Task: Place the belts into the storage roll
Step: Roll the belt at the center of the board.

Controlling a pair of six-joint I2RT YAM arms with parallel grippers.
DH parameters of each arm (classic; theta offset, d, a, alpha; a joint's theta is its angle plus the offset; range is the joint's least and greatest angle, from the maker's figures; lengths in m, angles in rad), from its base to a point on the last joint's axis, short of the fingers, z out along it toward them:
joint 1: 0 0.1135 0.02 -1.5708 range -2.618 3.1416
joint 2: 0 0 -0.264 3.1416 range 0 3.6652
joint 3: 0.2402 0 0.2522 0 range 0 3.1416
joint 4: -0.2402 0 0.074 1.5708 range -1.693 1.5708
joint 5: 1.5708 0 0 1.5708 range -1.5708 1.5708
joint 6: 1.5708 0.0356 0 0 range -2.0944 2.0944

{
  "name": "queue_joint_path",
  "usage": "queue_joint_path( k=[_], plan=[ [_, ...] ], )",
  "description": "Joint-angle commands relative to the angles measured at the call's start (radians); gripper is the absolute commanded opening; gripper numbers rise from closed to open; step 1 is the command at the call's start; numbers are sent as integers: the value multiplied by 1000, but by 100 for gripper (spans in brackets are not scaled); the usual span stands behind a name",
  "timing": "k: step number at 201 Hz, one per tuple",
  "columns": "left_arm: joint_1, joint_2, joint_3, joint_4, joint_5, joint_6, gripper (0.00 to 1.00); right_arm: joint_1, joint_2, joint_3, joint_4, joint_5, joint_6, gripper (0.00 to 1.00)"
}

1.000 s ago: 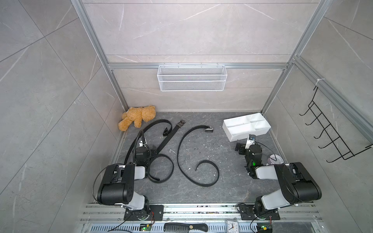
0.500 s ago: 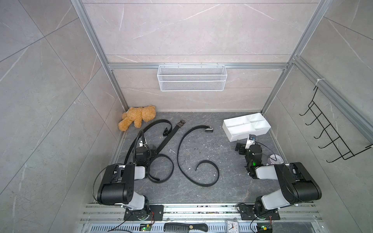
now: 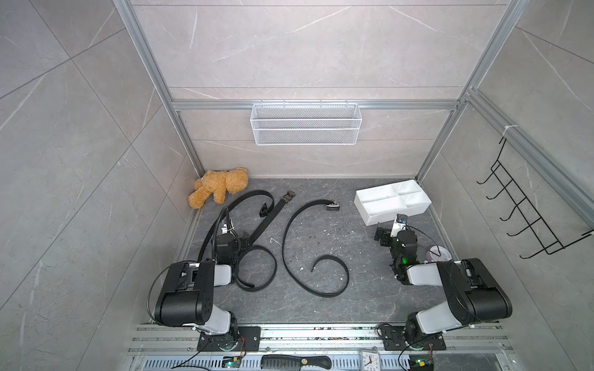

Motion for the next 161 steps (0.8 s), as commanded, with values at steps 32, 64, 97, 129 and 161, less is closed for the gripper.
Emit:
queue_joint_path(
  k=[32, 64, 97, 129, 161],
  plan=[
    [-79, -248, 192, -430, -8, 52, 100, 77, -253, 53, -364, 119, -19, 100],
    [-261, -356, 338, -822, 73, 70, 98, 211, -381, 248, -842, 200, 48, 100],
    [-540, -279, 485, -1118, 148, -1, 94, 307, -322, 463, -1191, 140, 151, 100],
    [-758, -207, 541, -1168, 190, -88, 91, 343, -264, 578, -1366, 42, 252, 100],
    [-850, -65, 639, -1205, 229, -99, 88, 354, -225, 647, -1456, -10, 292, 100]
  ],
)
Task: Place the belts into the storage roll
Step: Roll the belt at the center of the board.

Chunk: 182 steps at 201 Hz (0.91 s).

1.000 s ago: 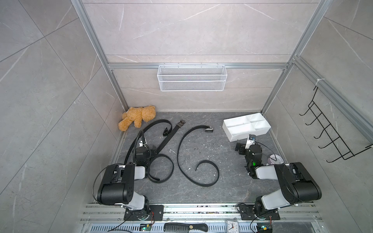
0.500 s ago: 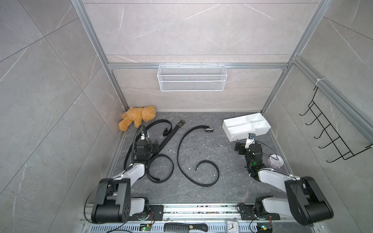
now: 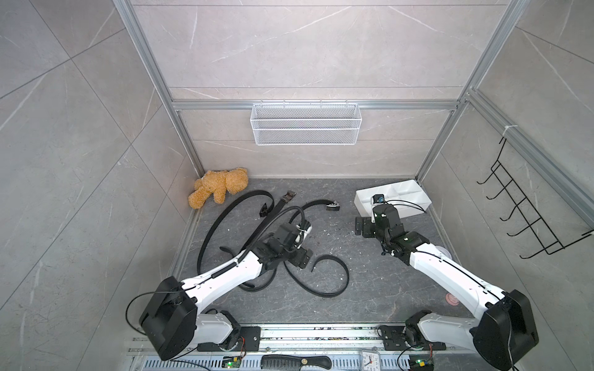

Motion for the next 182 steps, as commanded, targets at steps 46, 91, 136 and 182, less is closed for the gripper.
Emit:
queue_joint_path(
  k=[46, 91, 136, 182],
  plan=[
    [-66, 287, 233, -99, 60, -36, 79, 13, 69, 147, -239, -64, 43, 100],
    [-98, 422, 323, -120, 79, -55, 71, 12, 247, 322, -301, -114, 15, 100],
    [-106, 445, 289, -128, 67, -78, 55, 11, 507, 610, -382, -95, 68, 100],
    [-107, 462, 282, -154, 26, -102, 30, 11, 727, 829, -380, -180, 103, 100]
  ],
)
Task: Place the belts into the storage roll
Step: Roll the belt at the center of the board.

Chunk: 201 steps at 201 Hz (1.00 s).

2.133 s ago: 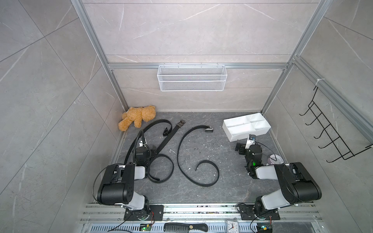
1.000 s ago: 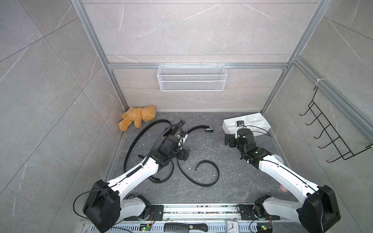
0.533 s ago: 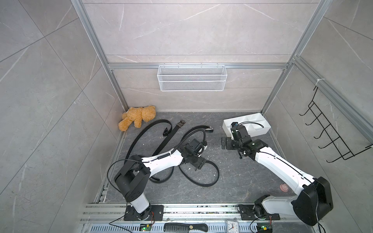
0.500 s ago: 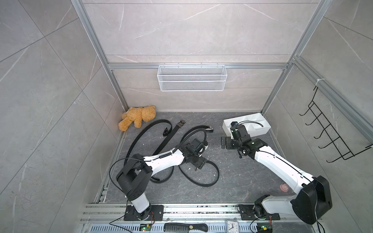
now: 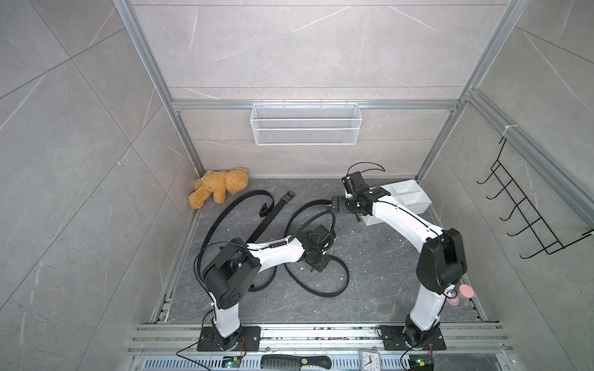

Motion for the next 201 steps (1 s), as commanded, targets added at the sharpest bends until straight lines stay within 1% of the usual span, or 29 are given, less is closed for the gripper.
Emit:
queue_joint_path(
  k=[1, 23, 39, 49, 62, 92, 105, 133, 143, 155, 165, 173, 186, 201],
  plan=[
    [-3, 9, -1, -38, -23, -23, 29, 2, 101, 104, -48, -46, 33, 100],
    [-3, -6, -26, -64, -55, -49, 9, 5, 240, 262, -96, -48, 21, 100],
    [-3, -45, -70, -71, -74, -76, 0, 9, 338, 380, -144, -39, 10, 100],
    [-3, -75, -106, -71, -80, -91, 0, 19, 403, 465, -185, -10, -3, 100],
    [-3, -114, -146, -77, -86, -109, 0, 34, 485, 582, -239, 59, -21, 100],
    [-1, -187, -214, -91, -89, -135, 0, 81, 656, 863, -320, 209, -144, 100],
    [-1, -199, -224, -112, -94, -147, 0, 91, 753, 1019, -366, 220, -213, 100],
    [-2, -218, -236, -176, -116, -188, 0, 90, 903, 1264, -441, 210, -384, 100],
    [-1, -231, -248, -187, -121, -211, 0, 83, 905, 1256, -438, 176, -422, 100],
    [-1, -244, -256, -202, -128, -238, 0, 75, 871, 1171, -395, 141, -451, 100],
    [0, -253, -261, -212, -132, -258, 0, 71, 854, 1132, -382, 114, -473, 100],
    [1, -261, -264, -218, -135, -272, 0, 63, 843, 1119, -388, 91, -476, 100],
    [3, -273, -267, -223, -133, -289, 0, 47, 830, 1105, -398, 19, -486, 98],
    [11, -285, -264, -229, -132, -306, 0, 35, 832, 1093, -401, -22, -505, 98]
  ],
)
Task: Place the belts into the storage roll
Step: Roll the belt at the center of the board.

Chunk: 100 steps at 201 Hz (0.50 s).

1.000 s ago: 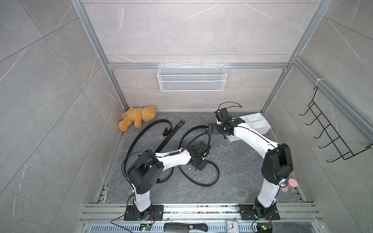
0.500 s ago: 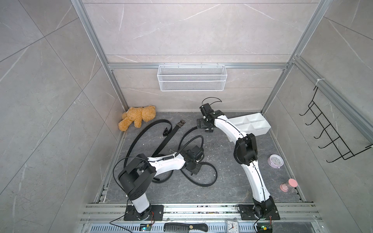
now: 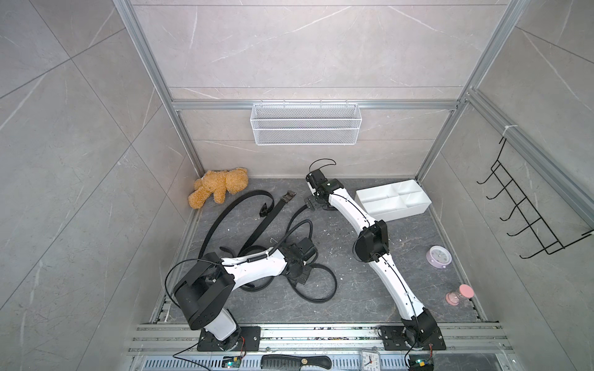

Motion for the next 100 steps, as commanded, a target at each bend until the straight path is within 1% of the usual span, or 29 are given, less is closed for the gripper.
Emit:
queue_joint_path(
  k=[1, 17, 27, 40, 61, 79, 87, 91, 100],
  plan=[
    [11, -39, -7, -92, -12, -60, 0, -26, -38, -17, -36, -102, -70, 98],
    [23, -50, -12, -85, -5, -68, 0, -38, -15, 1, -50, -109, -98, 98],
    [31, -56, -16, -82, -4, -67, 0, -51, 4, 20, -61, -104, -109, 96],
    [39, -59, -20, -84, -4, -66, 0, -67, 7, 3, -46, -97, -109, 92],
    [45, -56, -21, -83, -5, -60, 0, -83, 19, 0, -46, -75, -110, 91],
    [46, -50, -22, -80, -5, -61, 0, -86, 18, -20, -20, -75, -112, 87],
    [45, -46, -21, -76, -8, -64, 0, -85, 21, -26, -13, -75, -110, 83],
    [45, -44, -20, -75, -9, -64, 0, -86, 23, -25, -15, -78, -109, 79],
    [47, -36, -18, -75, -18, -69, 0, -86, 27, -21, -31, -79, -95, 66]
  ],
)
